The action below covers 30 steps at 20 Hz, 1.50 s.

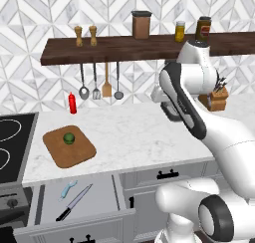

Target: Place the appropriate cutting tool for cutting the avocado skin on the cutting board.

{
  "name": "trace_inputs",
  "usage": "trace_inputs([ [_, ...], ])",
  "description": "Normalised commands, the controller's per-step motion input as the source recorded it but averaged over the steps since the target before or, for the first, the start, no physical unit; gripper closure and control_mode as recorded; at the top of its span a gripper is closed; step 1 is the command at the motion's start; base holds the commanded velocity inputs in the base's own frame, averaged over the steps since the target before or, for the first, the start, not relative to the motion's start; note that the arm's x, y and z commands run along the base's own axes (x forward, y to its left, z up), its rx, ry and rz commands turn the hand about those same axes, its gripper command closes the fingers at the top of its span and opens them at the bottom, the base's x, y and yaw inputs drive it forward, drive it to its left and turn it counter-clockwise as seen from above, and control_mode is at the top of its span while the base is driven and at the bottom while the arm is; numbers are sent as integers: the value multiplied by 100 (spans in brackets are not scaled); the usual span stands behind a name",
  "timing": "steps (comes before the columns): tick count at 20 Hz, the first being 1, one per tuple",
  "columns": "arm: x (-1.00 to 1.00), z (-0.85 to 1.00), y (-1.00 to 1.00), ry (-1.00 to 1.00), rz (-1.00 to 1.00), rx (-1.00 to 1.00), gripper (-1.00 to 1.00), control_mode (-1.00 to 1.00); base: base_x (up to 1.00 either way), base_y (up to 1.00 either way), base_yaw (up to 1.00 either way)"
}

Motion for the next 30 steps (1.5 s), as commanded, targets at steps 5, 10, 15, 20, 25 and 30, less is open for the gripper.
trace_inputs([
  [5,-35,-3,0,-7,0,0,-100,-100,0,0,0],
  [10,-46,-37,56,-1,0,-2,-100,-100,0,0,0],
  [15,-2,-49,100,2,-7,0,-100,-100,0,0,0],
  [20,0,-45,100,8,-9,0,-100,-100,0,0,0],
  [25,-9,-39,41,16,-1,8,-100,-100,0,0,0],
  [30,-2,-37,17,13,-6,15,-100,-100,0,0,0],
])
